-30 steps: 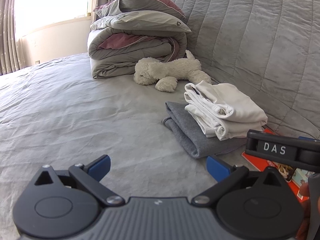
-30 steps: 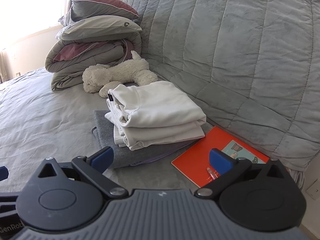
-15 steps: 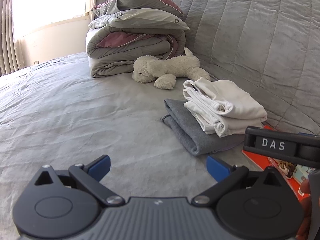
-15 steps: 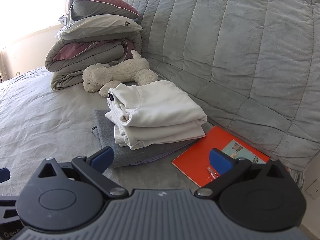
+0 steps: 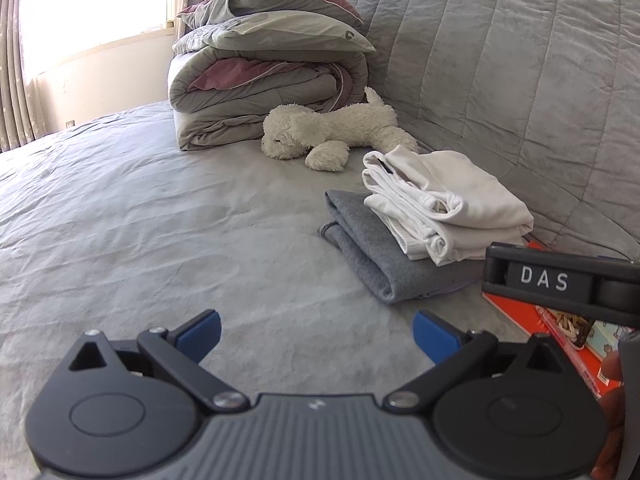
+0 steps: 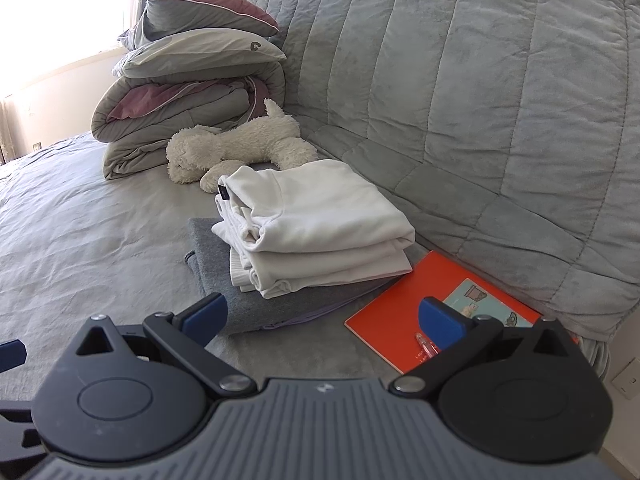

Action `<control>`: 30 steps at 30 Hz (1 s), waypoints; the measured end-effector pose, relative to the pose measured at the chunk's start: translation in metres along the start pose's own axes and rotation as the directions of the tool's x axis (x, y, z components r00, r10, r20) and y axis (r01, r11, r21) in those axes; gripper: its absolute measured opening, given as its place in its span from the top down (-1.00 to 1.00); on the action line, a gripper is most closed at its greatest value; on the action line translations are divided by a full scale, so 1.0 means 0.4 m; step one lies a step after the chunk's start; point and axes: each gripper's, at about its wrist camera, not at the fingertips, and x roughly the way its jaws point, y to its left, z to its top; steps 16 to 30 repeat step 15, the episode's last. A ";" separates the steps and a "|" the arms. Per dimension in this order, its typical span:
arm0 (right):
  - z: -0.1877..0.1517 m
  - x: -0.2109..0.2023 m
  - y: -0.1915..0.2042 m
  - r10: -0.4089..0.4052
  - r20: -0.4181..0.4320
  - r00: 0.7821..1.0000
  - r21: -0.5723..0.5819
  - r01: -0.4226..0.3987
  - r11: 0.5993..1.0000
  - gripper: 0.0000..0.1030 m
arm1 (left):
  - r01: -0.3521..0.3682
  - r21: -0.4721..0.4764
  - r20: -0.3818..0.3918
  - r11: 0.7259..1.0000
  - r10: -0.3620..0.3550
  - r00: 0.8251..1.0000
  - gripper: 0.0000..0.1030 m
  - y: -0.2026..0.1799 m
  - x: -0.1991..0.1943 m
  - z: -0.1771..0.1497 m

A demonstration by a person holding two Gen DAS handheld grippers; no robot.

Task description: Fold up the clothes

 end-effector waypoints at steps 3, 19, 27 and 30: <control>0.000 0.000 0.000 0.000 0.000 1.000 0.000 0.000 1.000 -1.00 | -0.006 0.004 -0.002 1.000 0.006 1.000 -0.99 -0.001 0.001 -0.001; -0.001 0.001 0.003 -0.003 -0.001 1.000 0.000 0.003 1.000 -1.00 | -0.013 0.004 0.008 1.000 0.013 1.000 -0.99 0.003 -0.002 -0.004; -0.001 0.001 0.003 -0.003 -0.001 1.000 0.000 0.003 1.000 -1.00 | -0.013 0.004 0.008 1.000 0.013 1.000 -0.99 0.003 -0.002 -0.004; -0.001 0.001 0.003 -0.003 -0.001 1.000 0.000 0.003 1.000 -1.00 | -0.013 0.004 0.008 1.000 0.013 1.000 -0.99 0.003 -0.002 -0.004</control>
